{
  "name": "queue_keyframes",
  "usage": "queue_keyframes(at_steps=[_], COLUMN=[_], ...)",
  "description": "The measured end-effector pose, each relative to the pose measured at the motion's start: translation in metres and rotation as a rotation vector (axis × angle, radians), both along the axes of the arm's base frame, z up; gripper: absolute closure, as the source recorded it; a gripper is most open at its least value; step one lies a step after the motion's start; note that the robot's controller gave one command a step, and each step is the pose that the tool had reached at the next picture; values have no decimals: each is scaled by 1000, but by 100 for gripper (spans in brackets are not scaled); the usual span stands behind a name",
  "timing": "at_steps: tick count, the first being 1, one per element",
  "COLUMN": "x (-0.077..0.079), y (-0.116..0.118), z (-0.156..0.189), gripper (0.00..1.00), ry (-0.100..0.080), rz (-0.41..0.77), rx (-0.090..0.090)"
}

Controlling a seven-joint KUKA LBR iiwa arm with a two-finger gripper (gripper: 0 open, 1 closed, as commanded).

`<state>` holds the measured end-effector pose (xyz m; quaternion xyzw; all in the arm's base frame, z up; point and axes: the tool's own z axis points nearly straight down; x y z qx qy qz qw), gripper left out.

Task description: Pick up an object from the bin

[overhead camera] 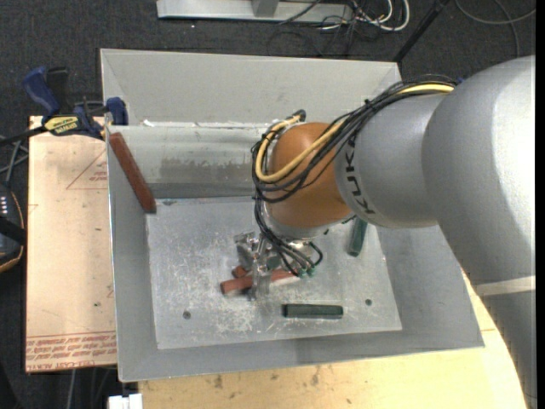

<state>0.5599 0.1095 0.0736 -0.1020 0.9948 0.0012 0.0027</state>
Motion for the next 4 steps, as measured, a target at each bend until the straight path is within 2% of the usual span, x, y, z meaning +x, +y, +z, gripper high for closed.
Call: queue_keyframes(at_steps=[1,2,3,4], x=[2,11,51,26], y=[2,5,10,4], z=[0,41,69,151], gripper=[100,100,100,100], ry=[4,9,-2,2], rz=[-38,-70,-146,-73], rx=[-3,-4,1,-1])
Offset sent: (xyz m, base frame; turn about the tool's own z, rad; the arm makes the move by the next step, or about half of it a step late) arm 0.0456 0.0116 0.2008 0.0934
